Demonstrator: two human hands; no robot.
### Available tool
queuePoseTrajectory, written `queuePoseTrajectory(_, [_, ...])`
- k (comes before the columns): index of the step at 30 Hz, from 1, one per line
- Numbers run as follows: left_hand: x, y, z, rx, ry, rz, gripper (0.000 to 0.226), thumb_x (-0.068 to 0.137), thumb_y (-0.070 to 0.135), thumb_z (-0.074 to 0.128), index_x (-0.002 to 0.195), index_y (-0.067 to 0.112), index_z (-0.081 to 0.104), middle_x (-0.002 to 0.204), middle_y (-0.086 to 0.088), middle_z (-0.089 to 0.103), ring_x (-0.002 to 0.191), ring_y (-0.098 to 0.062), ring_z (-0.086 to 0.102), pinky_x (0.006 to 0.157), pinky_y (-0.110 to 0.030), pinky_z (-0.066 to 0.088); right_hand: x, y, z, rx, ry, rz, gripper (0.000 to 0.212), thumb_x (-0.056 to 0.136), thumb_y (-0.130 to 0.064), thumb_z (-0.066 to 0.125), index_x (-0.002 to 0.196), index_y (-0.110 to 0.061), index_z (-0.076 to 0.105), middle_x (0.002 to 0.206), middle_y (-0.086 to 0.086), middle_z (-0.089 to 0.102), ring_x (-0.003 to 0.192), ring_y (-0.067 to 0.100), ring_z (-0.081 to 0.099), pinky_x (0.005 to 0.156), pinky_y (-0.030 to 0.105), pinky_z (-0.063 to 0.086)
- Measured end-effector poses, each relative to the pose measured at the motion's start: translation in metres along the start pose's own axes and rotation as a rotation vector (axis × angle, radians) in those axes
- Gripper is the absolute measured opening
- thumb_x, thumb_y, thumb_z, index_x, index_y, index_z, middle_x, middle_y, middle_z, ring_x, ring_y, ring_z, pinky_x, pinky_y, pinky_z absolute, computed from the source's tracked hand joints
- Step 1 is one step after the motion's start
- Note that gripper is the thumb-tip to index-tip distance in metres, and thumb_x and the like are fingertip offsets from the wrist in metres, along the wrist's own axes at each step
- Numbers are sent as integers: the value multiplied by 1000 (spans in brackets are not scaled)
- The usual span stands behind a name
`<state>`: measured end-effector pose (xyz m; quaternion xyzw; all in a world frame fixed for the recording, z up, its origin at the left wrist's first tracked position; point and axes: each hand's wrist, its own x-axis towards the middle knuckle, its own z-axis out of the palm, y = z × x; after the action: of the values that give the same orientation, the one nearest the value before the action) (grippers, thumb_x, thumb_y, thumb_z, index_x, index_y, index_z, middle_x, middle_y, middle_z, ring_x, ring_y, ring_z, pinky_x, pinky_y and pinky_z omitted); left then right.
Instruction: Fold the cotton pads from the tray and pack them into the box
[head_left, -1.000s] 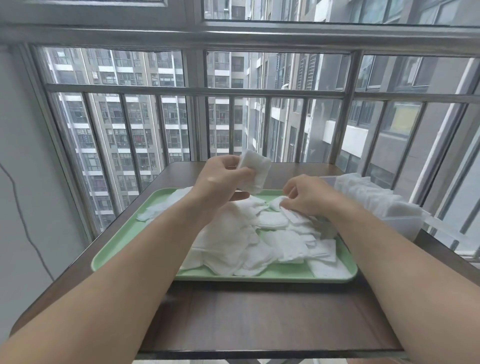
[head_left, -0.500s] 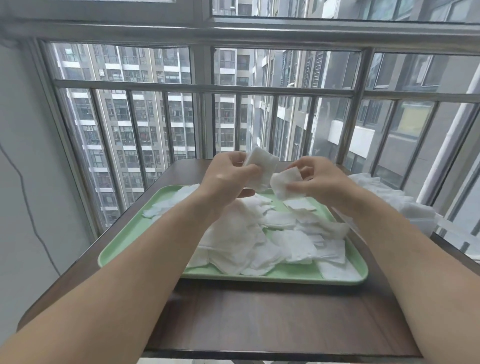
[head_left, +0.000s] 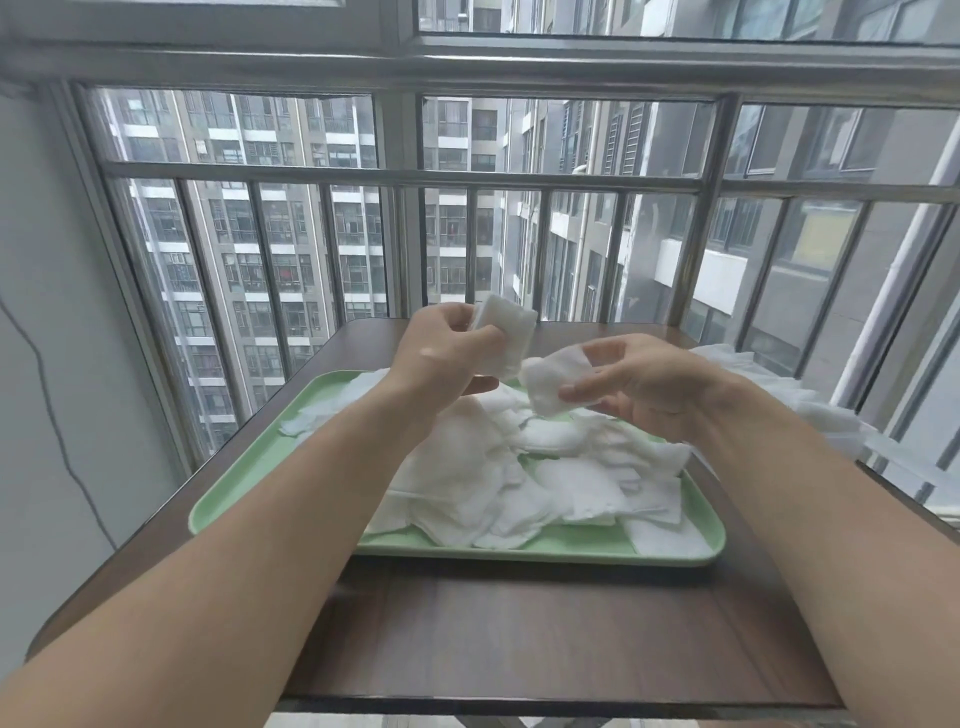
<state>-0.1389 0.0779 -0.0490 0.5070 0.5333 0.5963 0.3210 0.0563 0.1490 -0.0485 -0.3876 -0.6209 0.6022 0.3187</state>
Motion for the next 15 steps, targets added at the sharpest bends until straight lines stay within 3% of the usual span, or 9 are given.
queuePoseTrajectory(9, [0,1,-1,18,5,6,9,88,8,66,88,16,69,85,-3,65,71,-12,65,73,-32,62,4,4,-6,-108,28,85,63,70,18,78,128,0,61,124,18,64,103,24,71,70,22,60])
queuePoseTrajectory(15, [1,0,-1,20,10,6,11,88,7,66,86,17,68,84,-3,65,72,-13,66,71,-30,62,0,-1,-4,-83,-35,-35,58,74,18,74,125,-6,64,118,17,70,105,27,70,81,32,59])
